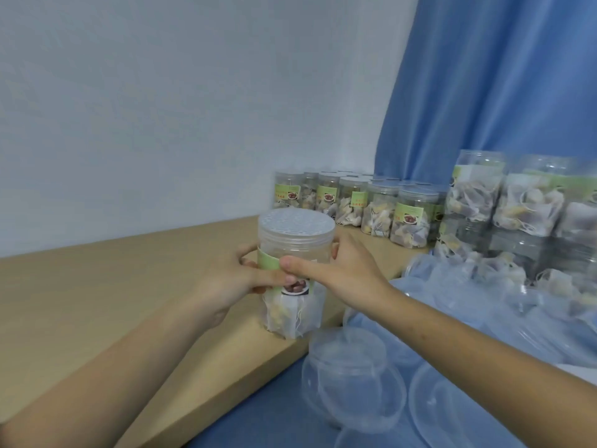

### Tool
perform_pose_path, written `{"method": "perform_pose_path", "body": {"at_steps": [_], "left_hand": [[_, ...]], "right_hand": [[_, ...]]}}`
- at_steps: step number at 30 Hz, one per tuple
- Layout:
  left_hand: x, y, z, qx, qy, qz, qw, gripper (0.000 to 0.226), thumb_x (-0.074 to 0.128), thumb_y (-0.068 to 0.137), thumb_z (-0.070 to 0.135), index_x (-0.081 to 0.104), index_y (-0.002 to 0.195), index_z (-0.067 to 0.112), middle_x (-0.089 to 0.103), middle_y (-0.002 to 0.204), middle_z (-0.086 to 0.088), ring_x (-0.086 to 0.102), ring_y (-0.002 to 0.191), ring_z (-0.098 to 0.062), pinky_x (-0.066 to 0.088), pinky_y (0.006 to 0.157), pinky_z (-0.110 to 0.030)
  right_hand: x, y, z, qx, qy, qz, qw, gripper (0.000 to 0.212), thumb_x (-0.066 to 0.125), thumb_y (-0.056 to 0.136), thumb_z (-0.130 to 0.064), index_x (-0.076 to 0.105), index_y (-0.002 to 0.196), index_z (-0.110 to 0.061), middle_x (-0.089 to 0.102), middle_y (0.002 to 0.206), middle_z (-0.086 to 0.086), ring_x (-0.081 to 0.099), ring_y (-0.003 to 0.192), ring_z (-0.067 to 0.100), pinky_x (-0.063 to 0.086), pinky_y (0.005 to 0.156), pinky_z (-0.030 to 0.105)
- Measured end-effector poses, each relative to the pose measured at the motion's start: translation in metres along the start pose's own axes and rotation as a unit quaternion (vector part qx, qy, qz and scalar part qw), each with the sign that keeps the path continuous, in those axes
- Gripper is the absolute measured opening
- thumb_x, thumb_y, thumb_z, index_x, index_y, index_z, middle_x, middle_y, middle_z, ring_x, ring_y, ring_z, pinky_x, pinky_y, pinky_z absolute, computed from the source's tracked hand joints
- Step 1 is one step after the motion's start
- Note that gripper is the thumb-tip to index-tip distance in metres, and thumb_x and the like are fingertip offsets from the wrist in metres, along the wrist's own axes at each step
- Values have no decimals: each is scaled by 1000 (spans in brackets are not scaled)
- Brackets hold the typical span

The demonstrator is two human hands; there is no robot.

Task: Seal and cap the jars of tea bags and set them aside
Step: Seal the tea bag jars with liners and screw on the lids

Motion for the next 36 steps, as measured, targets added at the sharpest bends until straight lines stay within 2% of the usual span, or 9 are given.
{"method": "perform_pose_path", "body": {"at_steps": [3, 5, 8, 11, 15, 20, 28, 32, 36], "left_hand": [[2, 27, -6, -4, -46, 42, 998, 90, 75, 70, -2, 30, 147, 11, 65, 83, -6, 62, 84, -17, 53, 77, -25], [11, 47, -9, -24, -93, 31, 995, 93, 60, 83, -11, 1, 151, 13, 58, 127, -11, 59, 108, -23, 50, 84, -25], [25, 69, -13, -51, -66, -17, 996, 80, 47, 88, -15, 7, 151, 14, 39, 148, -1, 53, 111, -21, 46, 86, -29], [36, 78, -14, -66, -55, -58, 995, 62, 46, 90, -13, 30, 143, 14, 46, 143, -2, 55, 110, -22, 49, 85, -30], [52, 76, -7, -59, -73, -63, 994, 53, 49, 87, -15, 40, 133, 10, 55, 130, -4, 61, 103, -25, 51, 84, -32], [83, 60, 10, -30, -74, -70, 994, 47, 45, 84, -18, 46, 124, 7, 65, 105, 0, 66, 77, -11, 58, 66, -25], [162, 30, 52, 37, -81, -86, 992, 26, 50, 90, -7, 63, 91, 16, 72, 74, 3, 68, 62, -4, 56, 58, -19], [220, 18, 78, 46, -91, -114, 988, 19, 55, 88, -2, 65, 92, 14, 72, 69, 4, 68, 61, -6, 57, 59, -19], [289, 14, 104, 36, -96, -135, 985, 20, 55, 88, -1, 63, 103, 8, 69, 81, -3, 63, 64, -12, 54, 58, -20]], "right_hand": [[2, 30, 20, 48, -8, 9, 999, 66, 77, 67, -51, 57, 122, -19, 64, 106, -4, 60, 100, 12, 51, 80, 27], [-1, 53, 35, 114, -50, 1, 992, 70, 65, 87, -25, 28, 143, -4, 56, 106, 5, 56, 96, 19, 44, 65, 25], [-3, 69, 55, 170, -83, 4, 982, 74, 45, 94, -5, -4, 149, 1, 42, 106, 13, 51, 103, 25, 36, 58, 21], [-2, 66, 65, 170, -105, -8, 980, 76, 46, 94, -9, -6, 149, -2, 44, 109, 10, 44, 93, 17, 31, 48, 12], [-9, 58, 64, 156, -84, -32, 984, 72, 53, 90, -20, 11, 148, -8, 38, 141, 14, 51, 113, 24, 41, 80, 25], [-25, 36, 44, 122, -76, -53, 988, 67, 49, 90, -13, 16, 148, -12, 48, 128, -1, 55, 107, 22, 43, 71, 18], [-108, -12, 32, 73, -77, 44, 993, 52, 40, 96, -14, 27, 146, -17, 49, 137, 6, 51, 116, 19, 36, 77, 19], [-165, -38, 43, 68, -83, 101, 989, 49, 41, 96, -13, 31, 144, -19, 49, 137, 4, 50, 110, 12, 35, 68, 8], [-230, -60, 58, 78, -78, 159, 981, 49, 44, 94, -13, 35, 141, -20, 57, 121, 0, 56, 105, 16, 44, 77, 19]]}}
Point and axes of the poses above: each hand's wrist, its own y-axis towards the middle knuckle, its own x-axis out of the palm, z = x × y, the point moved 2 cm from there along y, towards the middle knuckle
